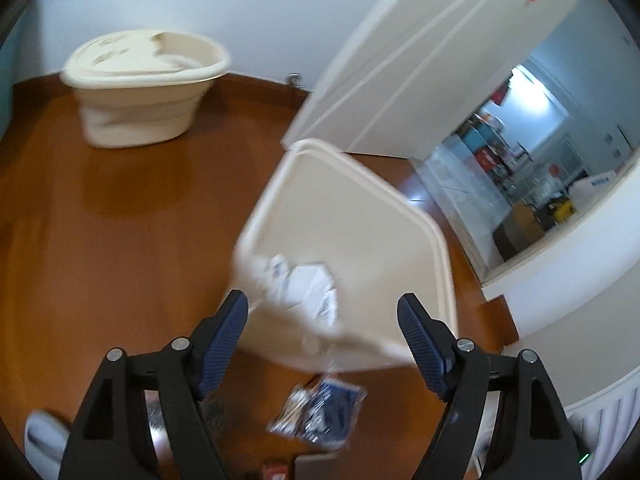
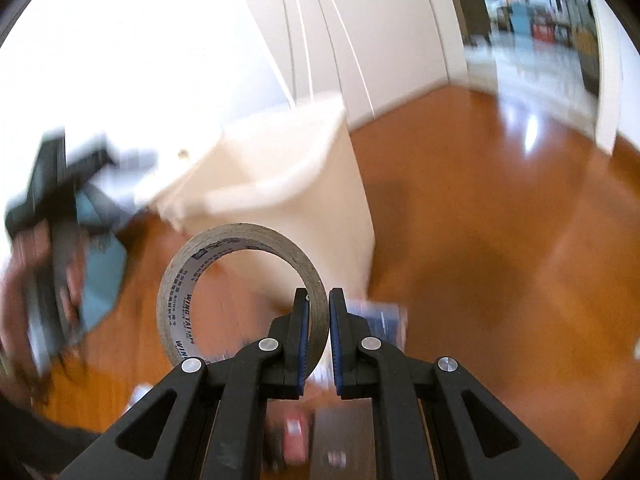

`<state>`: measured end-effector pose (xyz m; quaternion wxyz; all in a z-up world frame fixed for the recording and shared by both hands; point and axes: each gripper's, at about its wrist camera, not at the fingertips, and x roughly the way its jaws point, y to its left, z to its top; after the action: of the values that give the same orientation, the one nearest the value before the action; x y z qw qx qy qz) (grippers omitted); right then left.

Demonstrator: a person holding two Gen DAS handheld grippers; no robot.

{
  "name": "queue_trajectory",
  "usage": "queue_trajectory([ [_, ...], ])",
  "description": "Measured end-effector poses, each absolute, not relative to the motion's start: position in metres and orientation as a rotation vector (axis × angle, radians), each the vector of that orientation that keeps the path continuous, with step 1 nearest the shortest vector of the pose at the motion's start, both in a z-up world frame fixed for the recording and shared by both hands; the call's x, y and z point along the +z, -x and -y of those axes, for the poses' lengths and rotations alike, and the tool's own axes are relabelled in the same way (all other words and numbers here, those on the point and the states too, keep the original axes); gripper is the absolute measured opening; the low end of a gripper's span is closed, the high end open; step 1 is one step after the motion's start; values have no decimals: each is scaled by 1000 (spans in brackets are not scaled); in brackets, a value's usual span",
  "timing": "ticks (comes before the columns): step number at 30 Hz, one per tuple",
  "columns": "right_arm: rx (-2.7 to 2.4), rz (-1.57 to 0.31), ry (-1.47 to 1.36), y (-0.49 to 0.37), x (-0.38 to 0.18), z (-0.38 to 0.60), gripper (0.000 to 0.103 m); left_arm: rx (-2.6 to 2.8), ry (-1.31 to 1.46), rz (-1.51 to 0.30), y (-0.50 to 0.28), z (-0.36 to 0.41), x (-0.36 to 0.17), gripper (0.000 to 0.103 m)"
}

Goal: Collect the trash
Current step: 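Open the right tool over the wastebasket to drop the tape roll, then grasp the blue bagged item with the right tool while the left grasps the steel wool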

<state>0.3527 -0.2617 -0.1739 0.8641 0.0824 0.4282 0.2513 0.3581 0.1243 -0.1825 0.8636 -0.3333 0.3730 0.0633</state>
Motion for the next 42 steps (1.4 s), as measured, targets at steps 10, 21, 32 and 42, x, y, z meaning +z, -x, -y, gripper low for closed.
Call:
queue_trajectory([
  [10, 574, -769, -55, -451, -110, 182, 10, 238, 762, -1057, -296, -121, -277, 89],
  [21, 595, -987, 99, -520, -181, 104, 15, 233, 648, -1254, -284, -114, -323, 91],
  [32, 589, -745, 0, -468, -142, 160, 74, 173, 599, -1325, -274, -85, -347, 91],
  [42, 267, -1039, -3, -390, -285, 244, 100, 182, 605, -1362, -270, -75, -360, 91],
])
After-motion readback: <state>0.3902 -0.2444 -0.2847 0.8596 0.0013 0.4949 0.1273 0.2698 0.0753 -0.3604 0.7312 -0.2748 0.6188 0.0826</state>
